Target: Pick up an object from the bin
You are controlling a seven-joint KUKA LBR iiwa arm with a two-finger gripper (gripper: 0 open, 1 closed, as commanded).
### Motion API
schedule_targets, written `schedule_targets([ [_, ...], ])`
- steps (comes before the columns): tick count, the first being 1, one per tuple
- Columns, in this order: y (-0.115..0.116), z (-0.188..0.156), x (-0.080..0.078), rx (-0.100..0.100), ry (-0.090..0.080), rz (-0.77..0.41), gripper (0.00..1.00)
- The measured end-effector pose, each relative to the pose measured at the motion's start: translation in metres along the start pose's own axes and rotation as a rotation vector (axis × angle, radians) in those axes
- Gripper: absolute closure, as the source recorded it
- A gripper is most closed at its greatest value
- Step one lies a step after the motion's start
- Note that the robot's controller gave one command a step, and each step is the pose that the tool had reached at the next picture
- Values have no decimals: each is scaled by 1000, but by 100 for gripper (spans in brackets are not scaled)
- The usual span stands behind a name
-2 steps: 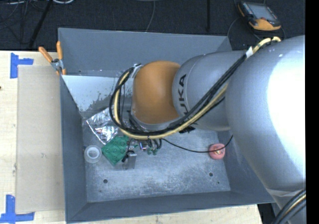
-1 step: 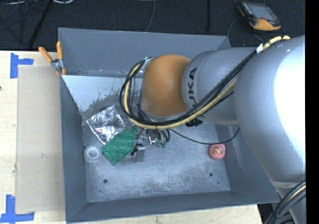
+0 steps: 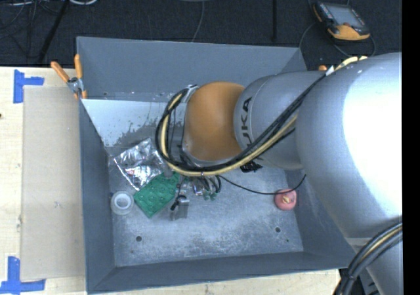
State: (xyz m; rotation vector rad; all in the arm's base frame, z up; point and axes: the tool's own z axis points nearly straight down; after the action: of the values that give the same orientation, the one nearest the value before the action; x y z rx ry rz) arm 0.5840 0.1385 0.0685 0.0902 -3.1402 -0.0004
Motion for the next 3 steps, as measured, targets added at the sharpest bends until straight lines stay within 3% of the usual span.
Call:
schedule_targets([
  [1,0,0,-1,-1,-1,1,0],
  [2,0,-4,-3,-2,-11,3,100],
  [3,0,-80,-5,-1,-8,4,100],
])
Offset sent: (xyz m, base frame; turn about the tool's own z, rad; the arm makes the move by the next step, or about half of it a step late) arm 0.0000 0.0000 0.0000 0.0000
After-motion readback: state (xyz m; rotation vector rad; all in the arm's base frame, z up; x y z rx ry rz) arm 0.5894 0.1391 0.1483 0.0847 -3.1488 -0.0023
